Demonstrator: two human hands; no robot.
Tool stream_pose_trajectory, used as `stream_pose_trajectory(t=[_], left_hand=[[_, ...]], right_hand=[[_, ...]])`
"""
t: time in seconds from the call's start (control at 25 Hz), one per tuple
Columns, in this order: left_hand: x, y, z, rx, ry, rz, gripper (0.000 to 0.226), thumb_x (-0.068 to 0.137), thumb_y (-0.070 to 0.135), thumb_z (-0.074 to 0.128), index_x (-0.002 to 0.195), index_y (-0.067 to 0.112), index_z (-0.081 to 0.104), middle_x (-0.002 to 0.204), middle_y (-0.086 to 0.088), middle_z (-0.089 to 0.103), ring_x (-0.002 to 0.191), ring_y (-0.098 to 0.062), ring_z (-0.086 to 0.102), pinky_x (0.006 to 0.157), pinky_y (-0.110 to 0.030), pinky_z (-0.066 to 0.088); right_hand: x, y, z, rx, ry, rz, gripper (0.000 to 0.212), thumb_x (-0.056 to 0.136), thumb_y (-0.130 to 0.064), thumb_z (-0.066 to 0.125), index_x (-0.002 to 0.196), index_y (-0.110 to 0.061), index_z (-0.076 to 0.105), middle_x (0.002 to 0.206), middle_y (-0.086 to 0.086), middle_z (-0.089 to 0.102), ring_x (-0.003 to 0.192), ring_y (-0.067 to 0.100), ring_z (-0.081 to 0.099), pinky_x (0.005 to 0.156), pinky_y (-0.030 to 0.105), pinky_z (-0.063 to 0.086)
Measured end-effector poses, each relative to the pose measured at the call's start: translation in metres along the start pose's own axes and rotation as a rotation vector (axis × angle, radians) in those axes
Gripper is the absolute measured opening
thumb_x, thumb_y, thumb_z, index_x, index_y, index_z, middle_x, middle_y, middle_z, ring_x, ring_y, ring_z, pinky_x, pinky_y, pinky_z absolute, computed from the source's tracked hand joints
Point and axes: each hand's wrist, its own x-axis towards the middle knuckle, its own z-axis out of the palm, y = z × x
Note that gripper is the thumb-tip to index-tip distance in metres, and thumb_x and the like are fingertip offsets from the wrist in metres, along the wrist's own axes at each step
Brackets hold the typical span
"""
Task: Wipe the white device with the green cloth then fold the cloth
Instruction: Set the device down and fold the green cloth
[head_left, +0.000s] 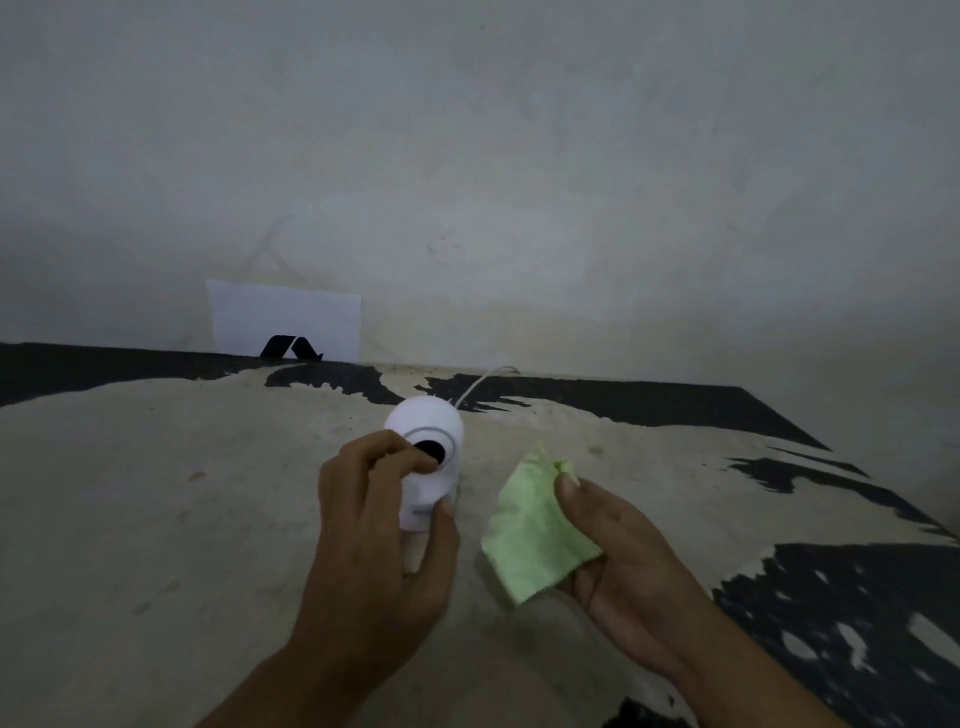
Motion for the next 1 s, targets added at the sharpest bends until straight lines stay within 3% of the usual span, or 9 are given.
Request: stream_pose_trajectory(t=[0.08,0.2,0.36,0.44,0.52,0.68,0.76,0.88,1.0], left_hand=[[-0.005,0.019,0.004,-0.053,0.001,-0.018,0.022,0.077,0.027,0.055,0.097,0.022,0.046,0.103,0.008,0.045,0.093,-0.003,0.042,0.084,-0.007,0.031],[-0.007,0.037,0.017,-0.292,-0.227,-0.271,0.017,0.084,0.044,0.055,0.093,0.031,0.048,0.087,0.011,0.057,0.078,-0.007,0.057,0.064,-0.012,0.045],[0.004,0.042,0.053,-0.566,-0.509,-0.708,0.047,0.072,0.059,0.051,0.107,0.028,0.05,0.102,0.004,0.067,0.086,-0.002,0.066,0.077,-0.025,0.055],[0.01,0.04,0.069,-0.805,-0.595,-0.875,0.046,0.074,0.053,0.055,0.107,0.021,0.059,0.101,-0.001,0.072,0.089,-0.014,0.069,0.083,-0.037,0.056],[0.015,0.035,0.081,-0.864,-0.648,-0.862,0.031,0.081,0.039,0.06,0.099,0.015,0.068,0.098,-0.006,0.074,0.091,-0.021,0.07,0.081,-0.039,0.057],[0.028,0.027,0.101,-0.838,-0.443,-0.856,0.013,0.083,0.018,0.064,0.088,0.006,0.068,0.09,-0.014,0.074,0.084,-0.025,0.07,0.073,-0.034,0.058],[0.033,0.023,0.108,-0.821,-0.372,-0.838,0.014,0.083,0.018,0.064,0.092,0.007,0.067,0.088,-0.01,0.075,0.085,-0.024,0.071,0.074,-0.034,0.058],[0.028,0.018,0.116,-0.851,-0.283,-0.815,0.019,0.079,0.023,0.068,0.094,0.01,0.068,0.09,-0.007,0.075,0.086,-0.023,0.071,0.072,-0.031,0.059],[0.021,0.017,0.122,-0.885,-0.238,-0.821,0.025,0.073,0.029,0.072,0.09,0.012,0.069,0.092,-0.011,0.074,0.09,-0.029,0.069,0.077,-0.042,0.057]], right_hand=[[-0.004,-0.004,-0.012,0.0,0.012,0.003,0.06,0.06,-0.014,0.087,0.113,0.001,0.063,0.111,0.023,0.068,0.1,0.036,0.066,0.075,0.041,0.058],[-0.004,-0.01,-0.029,-0.02,0.08,0.006,0.047,0.067,-0.006,0.077,0.111,0.003,0.063,0.107,0.023,0.07,0.095,0.036,0.068,0.069,0.037,0.059],[0.0,-0.02,-0.044,-0.013,0.077,0.002,0.03,0.075,-0.009,0.07,0.103,0.003,0.069,0.103,0.024,0.071,0.087,0.033,0.071,0.064,0.035,0.059],[0.005,-0.024,-0.051,-0.049,0.081,-0.011,0.024,0.077,-0.015,0.07,0.096,-0.001,0.073,0.101,0.021,0.072,0.087,0.031,0.071,0.064,0.035,0.059],[0.011,-0.03,-0.057,-0.103,0.101,-0.031,0.023,0.077,-0.02,0.069,0.093,-0.003,0.074,0.1,0.019,0.073,0.089,0.03,0.071,0.066,0.035,0.059],[0.031,-0.039,-0.063,-0.229,0.169,-0.076,0.031,0.073,-0.029,0.071,0.091,-0.003,0.075,0.097,0.016,0.075,0.089,0.028,0.071,0.075,0.039,0.058],[0.039,-0.036,-0.067,-0.263,0.158,-0.143,0.031,0.074,-0.025,0.075,0.099,-0.007,0.073,0.099,0.013,0.075,0.091,0.028,0.071,0.078,0.04,0.057],[0.041,-0.027,-0.077,-0.236,0.164,-0.197,0.034,0.073,-0.018,0.078,0.104,-0.008,0.071,0.098,0.013,0.075,0.09,0.03,0.071,0.07,0.036,0.059],[0.044,-0.021,-0.083,-0.341,0.201,-0.181,0.032,0.073,-0.034,0.075,0.095,-0.011,0.074,0.092,0.012,0.076,0.085,0.029,0.072,0.068,0.039,0.06]])
